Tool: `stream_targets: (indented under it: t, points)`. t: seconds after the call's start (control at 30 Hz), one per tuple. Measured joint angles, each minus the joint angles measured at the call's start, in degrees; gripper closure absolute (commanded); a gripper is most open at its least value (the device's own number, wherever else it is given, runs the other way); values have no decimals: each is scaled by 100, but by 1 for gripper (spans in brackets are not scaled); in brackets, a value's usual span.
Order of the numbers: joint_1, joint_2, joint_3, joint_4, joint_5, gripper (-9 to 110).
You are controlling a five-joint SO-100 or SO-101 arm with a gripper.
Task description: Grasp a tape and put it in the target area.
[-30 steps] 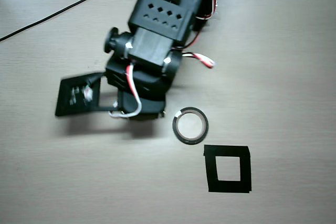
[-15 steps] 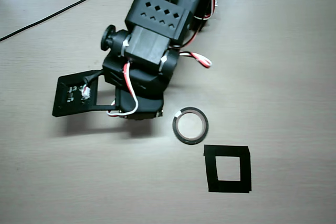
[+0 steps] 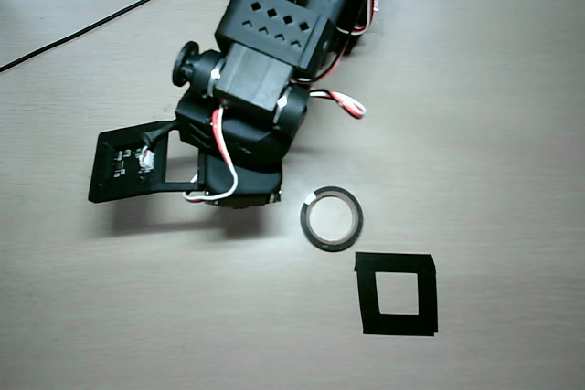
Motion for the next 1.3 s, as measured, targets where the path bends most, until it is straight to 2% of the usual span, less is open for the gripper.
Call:
stream_targets:
  t: [0.47,0.57,0.9,1.3]
  points:
    - [0,0,44,-26,-26,98]
    - [-62,0,44,70,-18,92]
    - [-976,809,870,193,-176,92]
    - [-2057,1406,2461,-817,-439,87]
